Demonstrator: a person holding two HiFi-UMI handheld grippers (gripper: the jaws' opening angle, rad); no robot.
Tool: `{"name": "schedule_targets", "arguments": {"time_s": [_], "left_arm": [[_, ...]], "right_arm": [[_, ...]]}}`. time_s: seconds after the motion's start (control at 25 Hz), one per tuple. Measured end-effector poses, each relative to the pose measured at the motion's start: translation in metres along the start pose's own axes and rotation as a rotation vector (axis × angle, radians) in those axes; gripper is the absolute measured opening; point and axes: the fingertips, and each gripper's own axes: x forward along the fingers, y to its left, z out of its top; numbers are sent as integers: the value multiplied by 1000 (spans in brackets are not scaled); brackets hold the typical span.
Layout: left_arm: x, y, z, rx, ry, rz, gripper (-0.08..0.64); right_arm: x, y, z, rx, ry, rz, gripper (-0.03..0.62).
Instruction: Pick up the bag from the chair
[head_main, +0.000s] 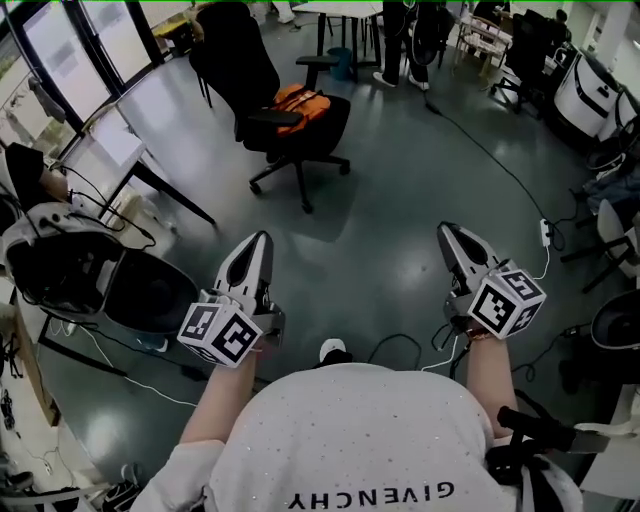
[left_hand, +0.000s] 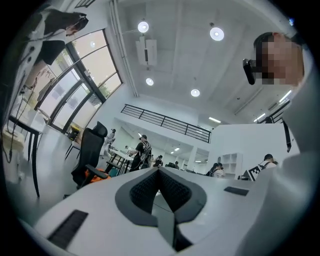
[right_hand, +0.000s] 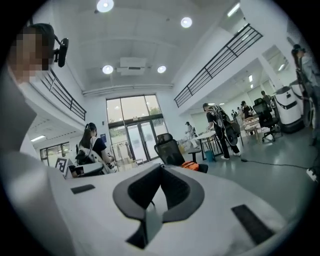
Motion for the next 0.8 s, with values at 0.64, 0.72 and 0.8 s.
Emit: {"name": "schedule_targets", "arguments": {"time_s": [0.64,0.72,0.8], "left_arm": [[138,147,-12,10,275,-13,0],[145,159,-13,8,284,-7,0],[153,167,-10,7,267,8,0]], "right_arm": [[127,-43,22,222,-32,-126,5],[139,-43,18,224,-9,-135,5],[150,-43,19,204,16,-133,5]]}}
